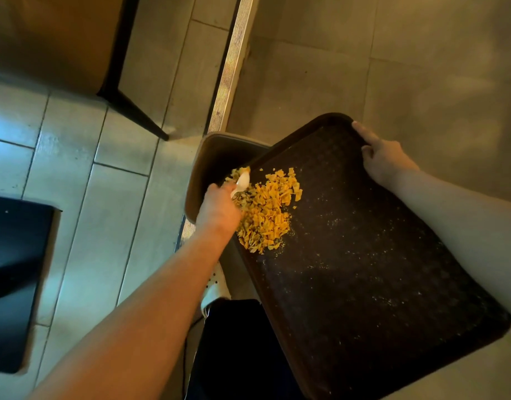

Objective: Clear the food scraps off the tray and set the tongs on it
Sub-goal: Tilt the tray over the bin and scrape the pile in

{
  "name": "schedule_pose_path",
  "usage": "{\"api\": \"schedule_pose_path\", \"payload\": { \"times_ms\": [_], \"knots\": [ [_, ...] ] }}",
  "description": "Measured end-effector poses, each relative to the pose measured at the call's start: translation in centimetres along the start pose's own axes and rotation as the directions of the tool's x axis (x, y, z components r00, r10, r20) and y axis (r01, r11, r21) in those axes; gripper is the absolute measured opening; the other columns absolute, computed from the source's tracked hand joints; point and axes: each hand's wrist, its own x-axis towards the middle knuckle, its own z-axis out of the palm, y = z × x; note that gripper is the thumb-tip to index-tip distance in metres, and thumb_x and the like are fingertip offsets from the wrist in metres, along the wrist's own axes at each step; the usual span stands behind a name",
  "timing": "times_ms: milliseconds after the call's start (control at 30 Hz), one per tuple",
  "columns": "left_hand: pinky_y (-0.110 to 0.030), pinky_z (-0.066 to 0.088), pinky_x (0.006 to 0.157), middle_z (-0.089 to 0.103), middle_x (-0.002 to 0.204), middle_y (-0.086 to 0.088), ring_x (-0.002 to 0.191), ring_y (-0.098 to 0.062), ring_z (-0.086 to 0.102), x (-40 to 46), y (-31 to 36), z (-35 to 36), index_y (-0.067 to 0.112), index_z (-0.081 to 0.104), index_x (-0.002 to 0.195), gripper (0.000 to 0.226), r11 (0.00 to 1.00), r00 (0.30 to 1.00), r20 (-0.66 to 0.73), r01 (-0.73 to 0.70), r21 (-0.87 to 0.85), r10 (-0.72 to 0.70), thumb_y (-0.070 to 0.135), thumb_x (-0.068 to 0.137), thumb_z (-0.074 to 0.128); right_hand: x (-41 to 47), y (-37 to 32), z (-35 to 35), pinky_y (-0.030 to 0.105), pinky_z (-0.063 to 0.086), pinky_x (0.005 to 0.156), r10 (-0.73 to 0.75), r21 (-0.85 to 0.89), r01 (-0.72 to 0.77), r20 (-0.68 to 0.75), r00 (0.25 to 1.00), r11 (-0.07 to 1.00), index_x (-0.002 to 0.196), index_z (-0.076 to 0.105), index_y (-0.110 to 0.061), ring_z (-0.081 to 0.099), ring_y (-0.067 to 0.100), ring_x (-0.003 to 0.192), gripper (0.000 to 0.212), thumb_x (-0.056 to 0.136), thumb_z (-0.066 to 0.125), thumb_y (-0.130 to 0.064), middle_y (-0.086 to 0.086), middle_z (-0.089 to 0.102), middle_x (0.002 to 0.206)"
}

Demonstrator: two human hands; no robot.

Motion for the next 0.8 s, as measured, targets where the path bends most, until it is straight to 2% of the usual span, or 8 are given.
{"api": "schedule_pose_path", "payload": {
  "times_ms": [100, 233, 300, 433, 533, 633, 700, 800],
  "knots": [
    [-0.031, 0.046, 0.091, 0.041, 0.124, -0.007, 0.093, -0.014, 0.048, -0.4, -0.4, -0.4, 0.021, 0.039, 0.14, 0.052, 1.0, 0.998, -0.055, 0.0, -0.018, -0.001, 0.005, 0.091, 0.049, -0.1, -0.2, 0.1, 0.033, 0.045, 0.074, 0.002, 0.0, -0.002, -0.002, 1.0, 1.0, 0.145, 0.013, -0.051, 0.056, 0.02, 0.074, 0.052, 0.103, 0.025, -0.022, 0.018, 0.048, 0.134],
    [-0.039, 0.048, 0.095, 0.041, 0.128, -0.008, 0.106, -0.023, 0.054, -0.3, 1.3, 0.3, 0.022, 0.043, 0.137, 0.048, 0.987, 0.992, -0.048, -0.122, -0.109, 0.117, 0.003, 0.093, 0.043, 0.0, -0.4, 0.1, 0.032, 0.044, 0.071, -0.003, 0.012, 0.003, 0.013, 1.0, 1.0, 0.144, 0.012, -0.052, 0.058, 0.02, 0.076, 0.052, 0.103, 0.024, -0.022, 0.018, 0.047, 0.133],
    [-0.037, 0.047, 0.097, 0.041, 0.132, -0.01, 0.109, -0.025, 0.053, 0.0, 2.4, 0.8, 0.02, 0.045, 0.136, 0.049, 0.982, 0.988, -0.035, -0.153, -0.112, 0.15, 0.0, 0.092, 0.043, 0.0, -0.4, 0.0, 0.031, 0.045, 0.07, 0.003, 0.016, -0.003, 0.014, 1.0, 1.0, 0.144, 0.012, -0.052, 0.058, 0.02, 0.077, 0.052, 0.103, 0.024, -0.022, 0.017, 0.046, 0.135],
    [-0.035, 0.049, 0.093, 0.041, 0.131, -0.011, 0.102, -0.021, 0.055, 0.3, 2.4, 1.2, 0.02, 0.044, 0.137, 0.049, 0.987, 0.995, 0.003, -0.099, -0.123, 0.1, 0.0, 0.092, 0.043, 0.1, -0.2, 0.2, 0.029, 0.045, 0.068, -0.004, 0.027, 0.004, 0.009, 1.0, 1.0, 0.143, 0.013, -0.054, 0.059, 0.02, 0.077, 0.051, 0.103, 0.024, -0.024, 0.016, 0.046, 0.135],
    [-0.038, 0.051, 0.091, 0.04, 0.132, -0.009, 0.098, -0.021, 0.056, 0.1, 1.2, 1.1, 0.021, 0.043, 0.137, 0.051, 0.988, 0.999, 0.007, -0.032, -0.148, 0.033, 0.002, 0.09, 0.048, 0.3, -0.2, 0.0, 0.032, 0.047, 0.074, -0.011, 0.025, 0.011, 0.006, 1.0, 1.0, 0.143, 0.012, -0.054, 0.06, 0.021, 0.08, 0.051, 0.103, 0.024, -0.024, 0.017, 0.045, 0.137],
    [-0.031, 0.049, 0.088, 0.041, 0.128, -0.01, 0.09, -0.014, 0.05, -0.3, -0.2, 0.7, 0.021, 0.042, 0.138, 0.051, 0.994, 0.999, -0.028, 0.029, -0.11, -0.032, 0.003, 0.09, 0.049, 0.2, -0.1, 0.0, 0.035, 0.048, 0.08, -0.006, 0.026, 0.005, 0.008, 1.0, 1.0, 0.143, 0.013, -0.053, 0.06, 0.022, 0.084, 0.051, 0.103, 0.024, -0.023, 0.017, 0.047, 0.134],
    [-0.032, 0.05, 0.087, 0.043, 0.126, -0.01, 0.09, -0.015, 0.051, -0.5, -0.4, 0.6, 0.02, 0.043, 0.137, 0.05, 0.994, 0.998, -0.059, 0.014, -0.109, -0.02, 0.004, 0.091, 0.048, 0.2, 0.0, 0.2, 0.036, 0.048, 0.084, -0.01, 0.02, 0.01, -0.001, 1.0, 1.0, 0.144, 0.013, -0.052, 0.059, 0.024, 0.085, 0.052, 0.103, 0.025, -0.022, 0.019, 0.05, 0.131],
    [-0.027, 0.046, 0.087, 0.041, 0.129, -0.008, 0.094, -0.013, 0.05, -0.4, 0.7, 1.0, 0.021, 0.043, 0.137, 0.048, 0.99, 0.996, -0.081, -0.057, -0.126, 0.047, 0.003, 0.093, 0.044, 0.3, -0.1, 0.2, 0.033, 0.044, 0.08, -0.007, 0.009, 0.007, 0.003, 1.0, 1.0, 0.145, 0.012, -0.05, 0.057, 0.024, 0.083, 0.052, 0.103, 0.025, -0.021, 0.019, 0.053, 0.126]
  ]
}}
